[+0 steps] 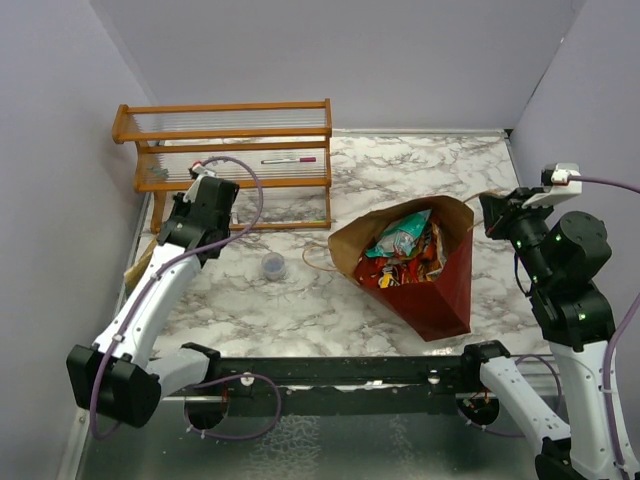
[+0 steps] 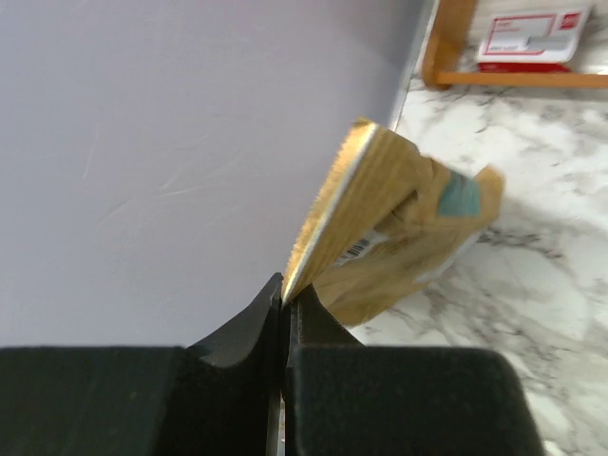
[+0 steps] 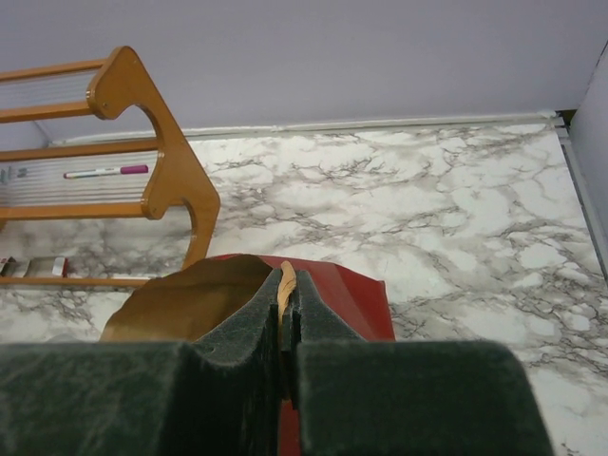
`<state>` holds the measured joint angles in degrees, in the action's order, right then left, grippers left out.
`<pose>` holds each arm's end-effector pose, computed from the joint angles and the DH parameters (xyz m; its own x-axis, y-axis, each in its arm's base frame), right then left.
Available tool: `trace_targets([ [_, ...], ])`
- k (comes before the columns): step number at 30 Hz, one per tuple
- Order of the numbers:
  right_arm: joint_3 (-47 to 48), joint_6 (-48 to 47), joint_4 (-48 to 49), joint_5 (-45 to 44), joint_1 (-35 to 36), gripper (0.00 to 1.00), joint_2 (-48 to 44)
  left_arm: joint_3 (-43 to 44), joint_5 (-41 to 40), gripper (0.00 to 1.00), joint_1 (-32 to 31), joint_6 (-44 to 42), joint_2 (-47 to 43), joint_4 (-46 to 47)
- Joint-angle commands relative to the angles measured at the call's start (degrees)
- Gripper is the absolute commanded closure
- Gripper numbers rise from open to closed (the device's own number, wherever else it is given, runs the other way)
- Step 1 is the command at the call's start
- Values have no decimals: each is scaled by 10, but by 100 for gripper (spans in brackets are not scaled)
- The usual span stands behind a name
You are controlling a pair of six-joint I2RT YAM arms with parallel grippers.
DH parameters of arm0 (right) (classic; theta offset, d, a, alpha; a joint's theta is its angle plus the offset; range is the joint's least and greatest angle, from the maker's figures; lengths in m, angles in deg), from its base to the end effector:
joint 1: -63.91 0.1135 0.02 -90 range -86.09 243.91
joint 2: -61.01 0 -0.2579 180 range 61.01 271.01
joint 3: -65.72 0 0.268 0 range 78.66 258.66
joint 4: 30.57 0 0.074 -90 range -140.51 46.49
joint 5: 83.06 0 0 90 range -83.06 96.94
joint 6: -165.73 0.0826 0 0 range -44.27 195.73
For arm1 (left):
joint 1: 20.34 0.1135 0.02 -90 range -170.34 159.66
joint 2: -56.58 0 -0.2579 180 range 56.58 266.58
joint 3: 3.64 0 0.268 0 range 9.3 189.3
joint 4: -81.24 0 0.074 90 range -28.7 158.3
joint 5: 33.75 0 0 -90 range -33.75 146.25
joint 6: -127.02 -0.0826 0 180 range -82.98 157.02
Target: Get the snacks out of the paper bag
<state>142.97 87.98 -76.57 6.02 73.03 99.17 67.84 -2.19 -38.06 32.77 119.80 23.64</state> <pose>0.1786 0.0273 0.4230 -0.1464 0.1914 -0.9705 -0.1143 0.9713 0.2087 0.2552 -0.0076 0.2933 -0.7480 0.2797 -0.6019 -0.3150 0.6486 0.6929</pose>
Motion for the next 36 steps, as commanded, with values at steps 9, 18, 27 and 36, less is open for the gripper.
trace_targets([
  [9, 5, 3, 32, 1, 4, 98, -23, 3, 406, 100, -5, 194, 88, -29],
  [18, -5, 12, 44, 12, 4, 98, -22, -60, 590, 92, -7, 280, 9, 30],
  [27, -12, -27, 64, 209, 4, 98, -23, -124, 611, 63, -7, 379, -74, 22],
  [36, -71, -63, 77, 539, 4, 98, -53, 5, 667, 25, -7, 347, -133, -25],
])
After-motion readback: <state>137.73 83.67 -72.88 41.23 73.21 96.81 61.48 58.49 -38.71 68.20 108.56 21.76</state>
